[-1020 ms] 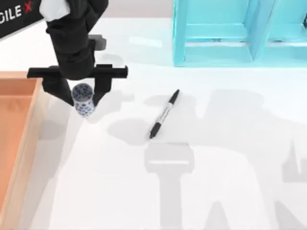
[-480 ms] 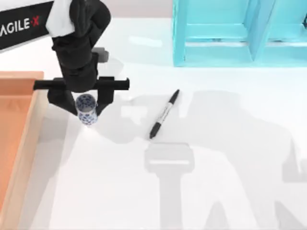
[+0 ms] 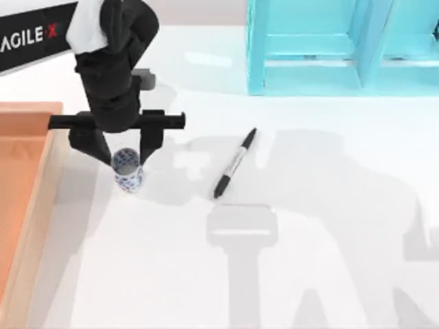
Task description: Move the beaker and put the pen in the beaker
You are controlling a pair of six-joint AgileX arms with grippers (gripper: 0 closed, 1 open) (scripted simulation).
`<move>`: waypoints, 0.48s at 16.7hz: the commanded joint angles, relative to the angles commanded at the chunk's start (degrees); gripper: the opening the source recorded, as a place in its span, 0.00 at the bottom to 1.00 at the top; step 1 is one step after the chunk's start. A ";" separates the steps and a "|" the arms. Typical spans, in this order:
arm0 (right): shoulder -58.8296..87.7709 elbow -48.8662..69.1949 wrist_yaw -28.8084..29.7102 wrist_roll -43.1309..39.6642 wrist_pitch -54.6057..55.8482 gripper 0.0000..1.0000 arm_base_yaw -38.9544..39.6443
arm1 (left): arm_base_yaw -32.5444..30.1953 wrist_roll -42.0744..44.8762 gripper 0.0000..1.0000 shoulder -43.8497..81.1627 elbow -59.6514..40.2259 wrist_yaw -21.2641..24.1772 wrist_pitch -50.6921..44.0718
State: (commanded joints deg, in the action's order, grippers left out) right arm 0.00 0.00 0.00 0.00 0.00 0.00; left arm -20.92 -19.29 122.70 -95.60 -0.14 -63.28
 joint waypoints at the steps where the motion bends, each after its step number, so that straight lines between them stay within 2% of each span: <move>1: 0.00 0.00 0.00 0.00 0.00 1.00 0.00 | 0.00 0.00 0.68 0.00 0.00 0.00 0.00; 5: 0.00 0.00 0.00 0.00 0.00 1.00 0.00 | 0.00 0.00 0.98 0.00 0.00 0.00 0.00; 8: 0.00 0.00 0.00 0.00 0.00 1.00 0.00 | 0.00 0.00 1.00 0.00 0.00 0.00 0.00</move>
State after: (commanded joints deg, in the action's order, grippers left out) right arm 0.00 0.00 0.00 0.00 0.00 0.00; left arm -20.92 -19.29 122.70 -95.60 -0.14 -63.28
